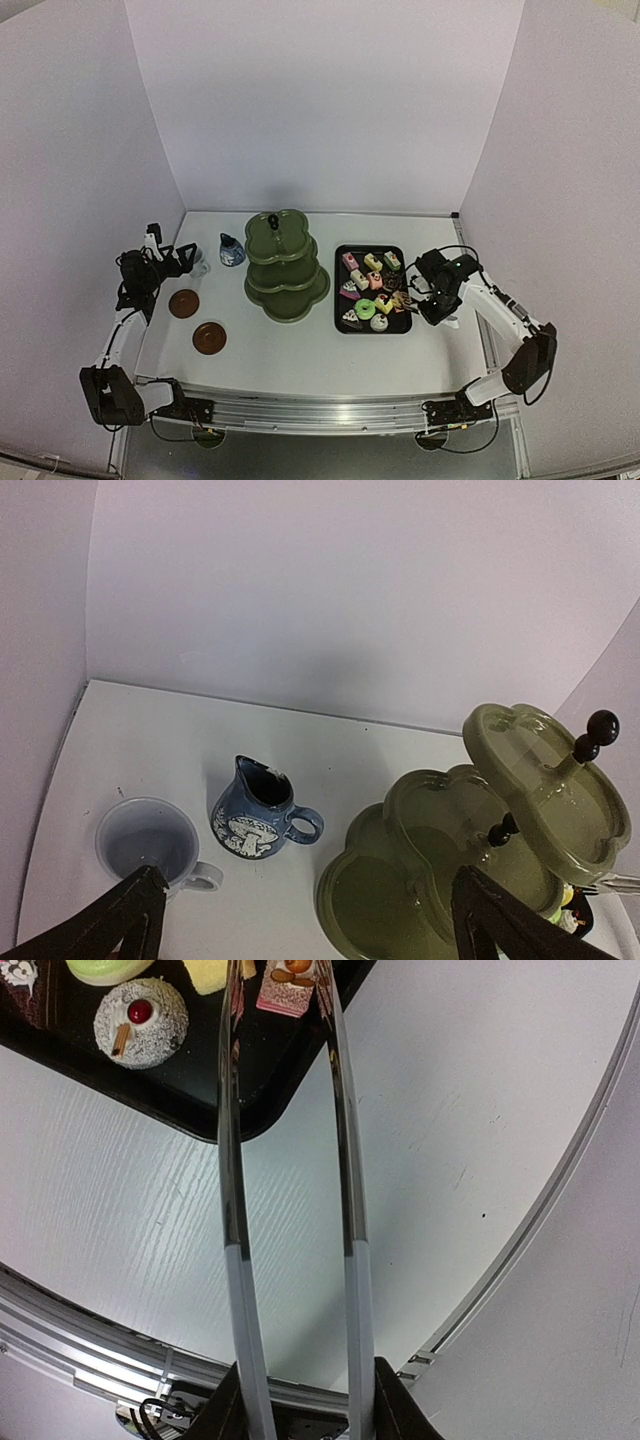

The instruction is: Serve the afternoon tea

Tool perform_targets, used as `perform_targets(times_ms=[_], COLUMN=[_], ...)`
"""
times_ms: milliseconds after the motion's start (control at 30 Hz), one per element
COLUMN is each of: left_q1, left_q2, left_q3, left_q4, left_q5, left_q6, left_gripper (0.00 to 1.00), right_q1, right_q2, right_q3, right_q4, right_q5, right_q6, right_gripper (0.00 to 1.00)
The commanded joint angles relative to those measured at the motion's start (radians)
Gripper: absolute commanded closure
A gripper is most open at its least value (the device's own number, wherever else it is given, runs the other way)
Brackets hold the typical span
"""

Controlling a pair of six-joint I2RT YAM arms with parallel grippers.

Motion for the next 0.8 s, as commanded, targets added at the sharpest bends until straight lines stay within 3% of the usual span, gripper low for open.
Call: perform_targets(times_ms=[0, 267, 333, 400, 433, 767], left_q1=[-0.001, 0.0, 0.0, -0.001, 0.0, -0.001], left_q2=[-0.009, -0.004, -0.005, -0.006, -0.006, -0.021], left_q3=[0.043, 0.038, 0.036, 0.036, 0.036, 0.026], left_q4=[0.017, 0.024, 0.027, 0.029, 0.029, 0.079], left_q5=[0.017, 0.017, 0.016, 0.017, 0.017, 0.031], left_q6=[-0.011, -0.015, -0.018, -0.021, -0.02, -0.04], left_gripper=[0.0, 0.0, 0.0, 0.0, 0.0, 0.0], right_q1=[0.0, 0.0, 0.0, 0.0, 0.0, 0.0], right_q2=[0.018, 0.033, 0.03, 0.021, 0.013, -0.096], right_q3=[-0.006, -0.012, -0.01, -0.006, -0.004, 0.084], right_q4=[0.035, 0.043, 0.042, 0.041, 0.041, 0.033], right_q5=[0.025, 0.01, 0.009, 0.018, 0.023, 0.074], right_q6=[-0.002, 0.006, 0.012, 0.022, 0.027, 0.08], right_gripper=[0.67, 0.72, 0.8, 0.98, 1.0, 1.0])
